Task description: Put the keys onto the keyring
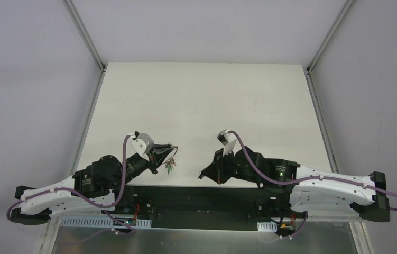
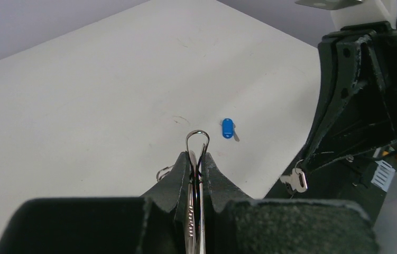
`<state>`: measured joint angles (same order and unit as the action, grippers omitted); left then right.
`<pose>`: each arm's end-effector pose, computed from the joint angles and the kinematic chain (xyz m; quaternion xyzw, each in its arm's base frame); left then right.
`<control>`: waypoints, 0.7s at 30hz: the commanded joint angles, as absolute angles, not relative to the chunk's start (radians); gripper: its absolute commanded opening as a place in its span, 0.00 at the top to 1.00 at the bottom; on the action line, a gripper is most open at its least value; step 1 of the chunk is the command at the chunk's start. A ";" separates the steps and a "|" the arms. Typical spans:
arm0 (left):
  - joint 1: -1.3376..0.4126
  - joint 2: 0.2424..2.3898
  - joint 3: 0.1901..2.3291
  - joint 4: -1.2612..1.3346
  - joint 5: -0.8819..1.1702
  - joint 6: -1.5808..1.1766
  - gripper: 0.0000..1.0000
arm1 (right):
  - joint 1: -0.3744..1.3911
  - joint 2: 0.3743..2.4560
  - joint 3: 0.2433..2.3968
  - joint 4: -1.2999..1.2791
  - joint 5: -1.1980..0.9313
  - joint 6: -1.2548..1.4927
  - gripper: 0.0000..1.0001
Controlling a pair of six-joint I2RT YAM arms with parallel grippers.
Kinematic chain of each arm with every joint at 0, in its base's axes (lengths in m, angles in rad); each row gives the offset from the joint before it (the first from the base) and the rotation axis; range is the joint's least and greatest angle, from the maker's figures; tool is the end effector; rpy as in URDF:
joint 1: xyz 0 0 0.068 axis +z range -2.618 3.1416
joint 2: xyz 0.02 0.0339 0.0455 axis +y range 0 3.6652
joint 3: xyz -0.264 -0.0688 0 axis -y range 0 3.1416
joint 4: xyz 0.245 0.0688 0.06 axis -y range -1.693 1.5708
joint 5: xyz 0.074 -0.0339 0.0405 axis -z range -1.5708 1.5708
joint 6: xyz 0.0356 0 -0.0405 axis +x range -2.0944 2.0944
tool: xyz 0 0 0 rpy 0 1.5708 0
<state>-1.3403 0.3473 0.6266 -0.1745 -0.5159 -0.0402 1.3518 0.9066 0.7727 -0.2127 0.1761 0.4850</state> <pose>0.0388 -0.0886 0.3396 0.2406 0.6298 -0.3259 0.6628 0.0519 0.2043 0.3111 -0.2965 0.7611 0.4111 0.4047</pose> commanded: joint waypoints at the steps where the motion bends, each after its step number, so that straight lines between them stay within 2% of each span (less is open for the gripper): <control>1: -1.338 0.362 0.674 -0.106 -0.364 0.002 1.00 | 1.360 0.870 0.774 -0.115 0.074 0.455 1.00; 9: -1.338 0.352 0.667 -0.039 -0.224 0.054 1.00 | 1.361 0.852 0.717 0.169 -0.073 0.573 1.00; 21: -1.338 0.351 0.660 0.035 -0.113 0.082 1.00 | 1.360 0.905 0.682 0.457 -0.062 0.726 1.00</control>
